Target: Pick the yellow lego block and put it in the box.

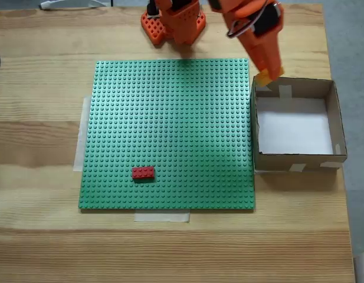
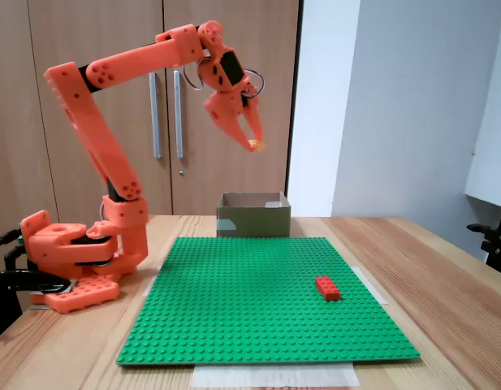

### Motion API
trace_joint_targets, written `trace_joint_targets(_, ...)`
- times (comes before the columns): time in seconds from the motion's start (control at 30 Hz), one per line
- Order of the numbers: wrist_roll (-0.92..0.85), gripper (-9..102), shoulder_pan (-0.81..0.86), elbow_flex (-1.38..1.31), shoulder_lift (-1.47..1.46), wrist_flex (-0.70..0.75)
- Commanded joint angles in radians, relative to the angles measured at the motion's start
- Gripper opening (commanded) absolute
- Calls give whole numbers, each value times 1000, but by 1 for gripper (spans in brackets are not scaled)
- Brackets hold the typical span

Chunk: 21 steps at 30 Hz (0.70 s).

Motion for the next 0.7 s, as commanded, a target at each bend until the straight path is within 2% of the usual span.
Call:
trace_joint_targets(0.0,-32,-1,-46,18,15,-38)
trace_joint_targets(0.03,-52,-1,-69,51,-18,-74)
trace_joint_targets(0.33,-38,-1,-101,-37,-242,-72)
trace_joint_targets(0.67,-5,-1,-135,-393,-634,-15)
